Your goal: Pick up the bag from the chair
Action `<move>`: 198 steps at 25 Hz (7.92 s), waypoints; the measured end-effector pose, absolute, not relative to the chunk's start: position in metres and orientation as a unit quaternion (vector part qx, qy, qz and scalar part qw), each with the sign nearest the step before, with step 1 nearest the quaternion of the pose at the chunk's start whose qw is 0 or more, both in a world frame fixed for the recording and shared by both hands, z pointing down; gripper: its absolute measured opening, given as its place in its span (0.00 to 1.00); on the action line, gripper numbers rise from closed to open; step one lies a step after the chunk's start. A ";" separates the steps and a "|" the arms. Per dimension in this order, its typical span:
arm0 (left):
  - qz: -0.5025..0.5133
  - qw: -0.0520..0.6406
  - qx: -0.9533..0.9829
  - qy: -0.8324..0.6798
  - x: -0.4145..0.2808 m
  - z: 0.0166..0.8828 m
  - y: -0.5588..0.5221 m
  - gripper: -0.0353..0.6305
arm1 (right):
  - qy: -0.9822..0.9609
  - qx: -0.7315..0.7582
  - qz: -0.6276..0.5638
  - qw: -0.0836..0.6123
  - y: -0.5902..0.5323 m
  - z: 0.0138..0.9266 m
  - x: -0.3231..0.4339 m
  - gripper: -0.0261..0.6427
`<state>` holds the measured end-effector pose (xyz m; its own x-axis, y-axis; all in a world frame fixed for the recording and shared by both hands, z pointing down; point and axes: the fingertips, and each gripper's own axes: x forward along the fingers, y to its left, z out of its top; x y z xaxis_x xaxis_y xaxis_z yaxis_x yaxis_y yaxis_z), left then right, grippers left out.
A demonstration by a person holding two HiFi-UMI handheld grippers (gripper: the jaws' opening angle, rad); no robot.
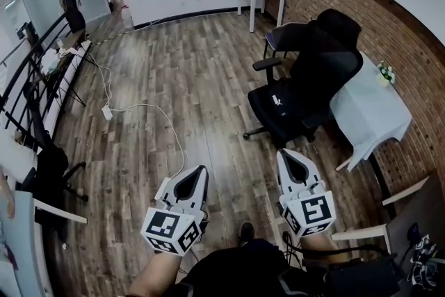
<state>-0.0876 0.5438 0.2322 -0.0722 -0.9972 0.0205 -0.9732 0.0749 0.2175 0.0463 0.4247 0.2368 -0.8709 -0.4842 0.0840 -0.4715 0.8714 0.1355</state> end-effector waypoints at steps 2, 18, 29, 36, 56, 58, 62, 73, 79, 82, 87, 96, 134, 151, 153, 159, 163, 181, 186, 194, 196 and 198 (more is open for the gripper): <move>-0.069 0.086 0.678 -0.727 -0.086 0.234 0.522 0.06 | -0.965 0.250 -0.052 0.059 0.404 0.238 0.051 0.06; -0.039 0.077 0.698 -0.711 -0.068 0.232 0.389 0.06 | -0.960 0.274 -0.045 0.043 0.278 0.242 0.078 0.06; -0.049 0.094 0.722 -0.684 -0.085 0.242 0.330 0.06 | -0.952 0.298 -0.033 0.056 0.233 0.253 0.061 0.06; -0.052 0.094 0.757 -0.645 -0.113 0.244 0.271 0.06 | -0.937 0.341 -0.029 0.072 0.191 0.258 0.042 0.06; -0.048 0.125 0.804 -0.580 -0.218 0.259 0.165 0.06 | -0.913 0.391 -0.028 0.107 0.118 0.262 -0.052 0.06; -0.049 0.126 0.809 -0.572 -0.226 0.260 0.160 0.06 | -0.910 0.399 -0.027 0.112 0.115 0.263 -0.059 0.06; -0.053 0.127 0.821 -0.555 -0.236 0.261 0.148 0.06 | -0.904 0.410 -0.027 0.116 0.106 0.265 -0.071 0.06; -0.048 0.131 0.852 -0.504 -0.237 0.267 0.106 0.06 | -0.891 0.435 -0.020 0.130 0.086 0.269 -0.078 0.06; -0.038 0.127 0.863 -0.488 -0.223 0.269 0.077 0.06 | -0.885 0.449 -0.017 0.119 0.061 0.268 -0.067 0.06; -0.027 0.122 0.866 -0.485 -0.219 0.269 0.054 0.06 | -0.886 0.450 -0.013 0.113 0.042 0.272 -0.062 0.06; -0.013 0.142 0.867 -0.478 -0.216 0.282 0.009 0.06 | -0.887 0.449 -0.018 0.104 0.002 0.273 -0.058 0.06; 0.006 0.134 0.886 -0.444 -0.182 0.284 -0.074 0.06 | -0.896 0.427 -0.019 0.121 -0.069 0.285 -0.046 0.06; 0.150 0.092 0.962 -0.208 -0.084 0.343 -0.339 0.06 | -0.846 0.474 0.121 0.210 -0.282 0.395 0.047 0.21; 0.251 0.102 0.961 -0.061 -0.070 0.473 -0.415 0.06 | -0.819 0.422 0.231 0.314 -0.327 0.535 0.049 0.39; 0.263 0.096 0.959 -0.052 -0.067 0.490 -0.423 0.06 | -0.815 0.411 0.244 0.328 -0.328 0.557 0.048 0.43; 0.264 0.093 0.959 -0.036 -0.056 0.541 -0.437 0.06 | -0.804 0.379 0.294 0.351 -0.325 0.630 0.040 0.55; 0.319 0.096 0.943 -0.013 -0.059 0.596 -0.439 0.07 | -0.798 0.359 0.318 0.364 -0.325 0.673 0.040 0.58; 0.494 0.057 0.858 0.126 -0.061 0.781 -0.430 0.53 | -0.784 0.333 0.360 0.380 -0.333 0.800 0.035 0.67; 0.539 0.018 0.823 0.179 -0.060 0.813 -0.431 0.56 | -0.775 0.327 0.363 0.401 -0.341 0.825 0.039 0.70; 0.566 0.004 0.793 0.224 -0.050 0.850 -0.430 0.61 | -0.768 0.289 0.366 0.438 -0.343 0.869 0.042 0.70; 0.567 0.006 0.791 0.232 -0.048 0.857 -0.436 0.65 | -0.766 0.279 0.362 0.451 -0.344 0.880 0.043 0.70; 0.572 0.027 0.787 0.231 -0.048 0.863 -0.441 0.72 | -0.764 0.273 0.361 0.460 -0.345 0.890 0.045 0.70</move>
